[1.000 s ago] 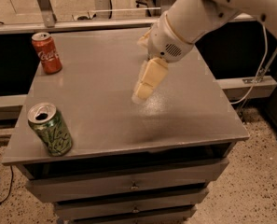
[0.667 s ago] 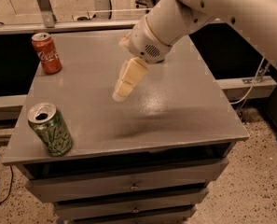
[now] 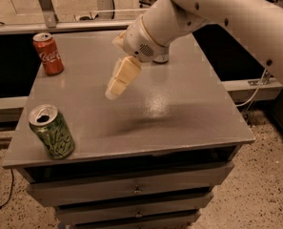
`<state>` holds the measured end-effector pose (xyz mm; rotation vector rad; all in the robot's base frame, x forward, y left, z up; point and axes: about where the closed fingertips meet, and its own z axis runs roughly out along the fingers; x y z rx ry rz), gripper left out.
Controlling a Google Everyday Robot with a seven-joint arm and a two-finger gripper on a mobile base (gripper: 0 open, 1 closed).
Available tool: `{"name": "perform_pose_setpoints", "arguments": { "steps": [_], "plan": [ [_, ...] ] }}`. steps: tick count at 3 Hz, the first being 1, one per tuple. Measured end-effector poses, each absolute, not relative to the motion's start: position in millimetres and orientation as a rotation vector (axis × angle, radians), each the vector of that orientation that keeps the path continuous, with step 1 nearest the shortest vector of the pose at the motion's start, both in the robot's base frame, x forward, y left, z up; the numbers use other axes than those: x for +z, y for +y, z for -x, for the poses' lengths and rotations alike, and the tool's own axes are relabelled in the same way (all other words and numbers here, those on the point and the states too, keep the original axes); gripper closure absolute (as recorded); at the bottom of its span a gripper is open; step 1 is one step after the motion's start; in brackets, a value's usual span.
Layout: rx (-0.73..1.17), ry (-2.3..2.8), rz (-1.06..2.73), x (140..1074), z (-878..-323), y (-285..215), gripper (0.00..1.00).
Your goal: Knock coke can over
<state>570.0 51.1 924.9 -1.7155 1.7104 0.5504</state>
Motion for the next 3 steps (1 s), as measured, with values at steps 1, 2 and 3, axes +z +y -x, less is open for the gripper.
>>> {"name": "perform_pose_setpoints", "arguments": {
  "steps": [1,2,3],
  "plan": [
    [0.634,1.631,1.656,916.4,-605.8,98.9,0.0],
    [0.666,1.578,1.567,909.9,-651.0,141.0,0.0],
    [0.692,1.555,1.457,903.7,-681.5,180.1,0.0]
  ]
}}
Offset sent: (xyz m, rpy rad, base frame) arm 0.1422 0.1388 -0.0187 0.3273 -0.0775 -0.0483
